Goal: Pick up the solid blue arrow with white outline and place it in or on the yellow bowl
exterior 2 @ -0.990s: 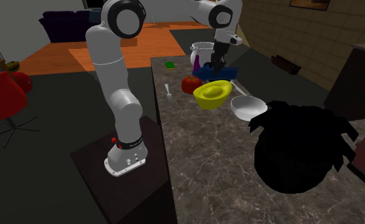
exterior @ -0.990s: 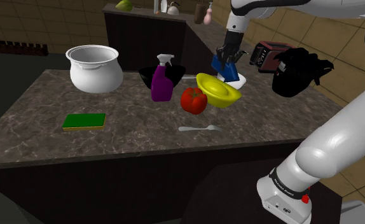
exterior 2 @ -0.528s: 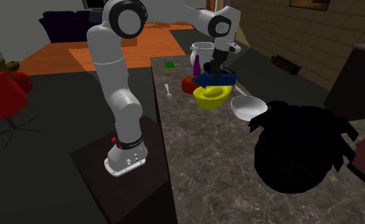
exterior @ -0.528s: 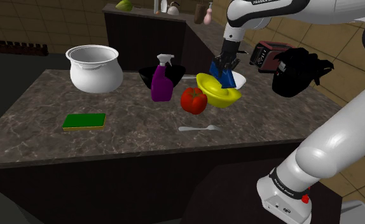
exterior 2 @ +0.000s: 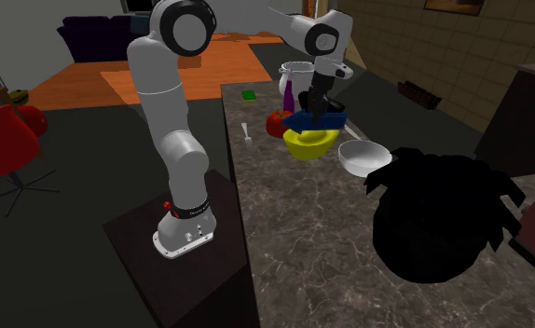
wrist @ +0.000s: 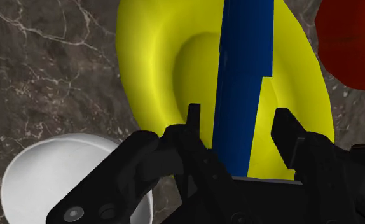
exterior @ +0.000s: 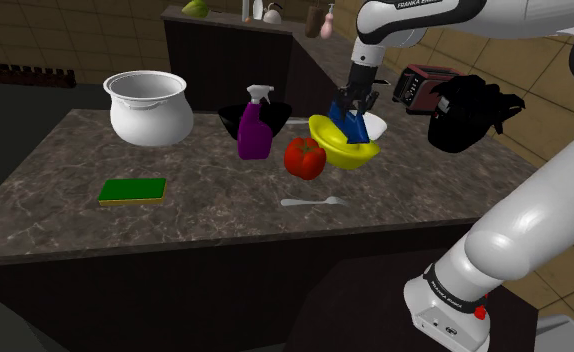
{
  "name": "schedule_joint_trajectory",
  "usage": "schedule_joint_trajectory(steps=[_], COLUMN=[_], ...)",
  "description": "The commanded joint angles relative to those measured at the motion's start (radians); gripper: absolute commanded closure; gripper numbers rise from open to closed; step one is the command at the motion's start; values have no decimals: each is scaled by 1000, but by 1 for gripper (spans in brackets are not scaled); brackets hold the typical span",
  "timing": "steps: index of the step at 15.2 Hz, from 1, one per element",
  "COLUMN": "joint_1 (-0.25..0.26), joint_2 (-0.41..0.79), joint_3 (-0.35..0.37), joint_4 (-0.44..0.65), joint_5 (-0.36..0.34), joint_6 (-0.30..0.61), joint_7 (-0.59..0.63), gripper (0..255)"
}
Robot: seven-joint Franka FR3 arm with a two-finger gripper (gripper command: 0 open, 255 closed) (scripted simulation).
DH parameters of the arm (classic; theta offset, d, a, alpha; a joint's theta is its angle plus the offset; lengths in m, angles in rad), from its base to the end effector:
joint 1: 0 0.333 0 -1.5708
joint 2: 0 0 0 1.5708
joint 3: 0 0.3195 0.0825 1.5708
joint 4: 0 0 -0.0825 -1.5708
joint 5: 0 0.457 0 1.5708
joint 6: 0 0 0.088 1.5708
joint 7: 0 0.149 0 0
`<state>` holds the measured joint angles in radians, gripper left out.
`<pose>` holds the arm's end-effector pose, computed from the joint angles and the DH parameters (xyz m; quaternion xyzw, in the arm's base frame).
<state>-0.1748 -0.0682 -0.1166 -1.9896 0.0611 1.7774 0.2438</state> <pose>0.5614 -0.1608 0.4178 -0.9592 0.2713 0.0714 0.0350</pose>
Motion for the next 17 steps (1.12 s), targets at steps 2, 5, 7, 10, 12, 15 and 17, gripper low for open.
schedule_joint_trajectory(steps=[2, 5, 7, 10, 12, 15, 17], joint_1=[0, 0, -2, -3, -3, -3, -3], joint_2=[0, 0, 3, 11, 10, 11, 10], joint_3=[0, 0, -2, -4, -4, -4, -4], joint_4=[0, 0, 70, 138, 138, 138, 138], joint_5=[0, 0, -1, -1, -1, -1, -1], joint_6=[0, 0, -67, -128, -128, -128, -128], joint_7=[0, 0, 0, 0, 0, 0, 0], gripper=[0, 0, 0, 0, 0, 0, 0])
